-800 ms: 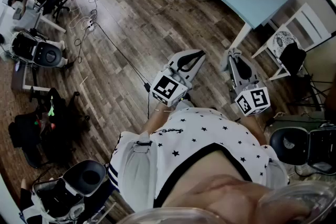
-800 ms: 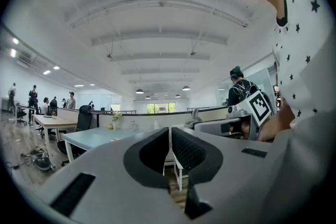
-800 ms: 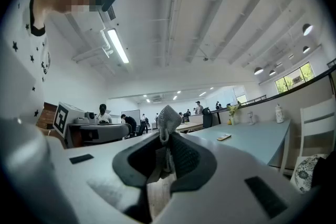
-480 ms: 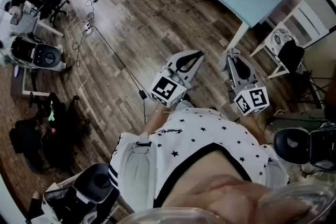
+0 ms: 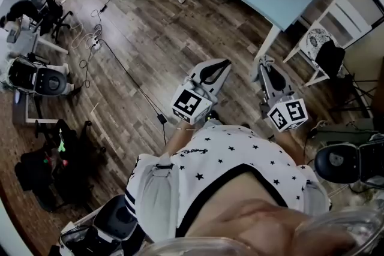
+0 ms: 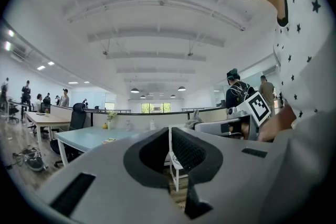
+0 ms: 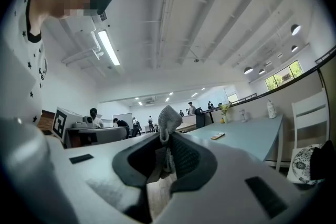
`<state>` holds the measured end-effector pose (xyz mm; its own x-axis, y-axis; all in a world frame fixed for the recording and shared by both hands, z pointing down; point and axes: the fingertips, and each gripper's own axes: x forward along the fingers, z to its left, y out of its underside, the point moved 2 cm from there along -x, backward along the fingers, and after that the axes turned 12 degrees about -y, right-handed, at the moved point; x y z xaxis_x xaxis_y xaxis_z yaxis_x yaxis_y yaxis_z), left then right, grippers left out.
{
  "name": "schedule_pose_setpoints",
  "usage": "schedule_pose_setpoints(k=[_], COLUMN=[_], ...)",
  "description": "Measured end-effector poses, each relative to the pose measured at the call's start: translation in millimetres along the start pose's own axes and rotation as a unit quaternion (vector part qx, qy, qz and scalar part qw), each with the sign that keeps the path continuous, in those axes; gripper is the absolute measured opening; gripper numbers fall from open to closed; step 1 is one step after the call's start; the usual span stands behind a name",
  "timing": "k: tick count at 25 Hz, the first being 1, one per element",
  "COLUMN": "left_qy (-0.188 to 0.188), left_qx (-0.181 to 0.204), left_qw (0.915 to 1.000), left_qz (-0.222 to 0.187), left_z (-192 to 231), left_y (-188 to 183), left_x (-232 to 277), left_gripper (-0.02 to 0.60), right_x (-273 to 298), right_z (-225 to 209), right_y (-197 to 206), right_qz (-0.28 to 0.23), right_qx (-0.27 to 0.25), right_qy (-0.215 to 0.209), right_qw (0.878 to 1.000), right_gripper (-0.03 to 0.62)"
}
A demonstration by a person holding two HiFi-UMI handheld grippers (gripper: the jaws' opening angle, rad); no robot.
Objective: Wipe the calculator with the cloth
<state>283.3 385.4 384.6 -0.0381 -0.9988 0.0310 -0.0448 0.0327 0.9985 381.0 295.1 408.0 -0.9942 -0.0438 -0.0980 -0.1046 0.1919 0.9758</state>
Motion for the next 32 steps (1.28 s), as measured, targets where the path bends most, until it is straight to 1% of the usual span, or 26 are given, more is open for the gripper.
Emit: schedule_pose_setpoints(k=[6,11,18,25,28,32], left_qy=[0.005,0.001,0.003,0.01,0.008,0.0], left_qx=[-0.006,-0.012,-0.016,-0.026,-0.033,-0.034], left_qw=[1.0,0.9999,0.9999,0.9996,0.9994,0.9994], left_qz=[0.001,0.002,-0.004,-0.003,-0.002,0.004], left_z=[19.2,43.0,87.4,112.4,117.9,126.6], left_y=[6.8,10.5,12.5,23.1,25.0,27.4], left_x=[4.5,5.0,-1.1,-1.2,-1.4,8.2], left_gripper=[0.04,0.04,0.04,0.04,0.04,0.04], right_x=[16.1,36.4,74.5,89.4,94.8,104.0], right_z=[-6.5,-9.8,-1.9,-0.7,1.0,-10.8], right_y=[7.1,8.8,12.1,15.4,17.4,17.8], right_qz=[0.004,0.006,0.003,0.011,0.018,0.021], right_qx=[0.008,0.009,0.0,-0.003,-0.004,0.0], right_qy=[0.015,0.025,0.031,0.051,0.048,0.039], right_qw=[1.0,1.0,1.0,0.999,0.999,0.999], right_gripper=[0.049,0.049,0.051,0.051,0.052,0.052])
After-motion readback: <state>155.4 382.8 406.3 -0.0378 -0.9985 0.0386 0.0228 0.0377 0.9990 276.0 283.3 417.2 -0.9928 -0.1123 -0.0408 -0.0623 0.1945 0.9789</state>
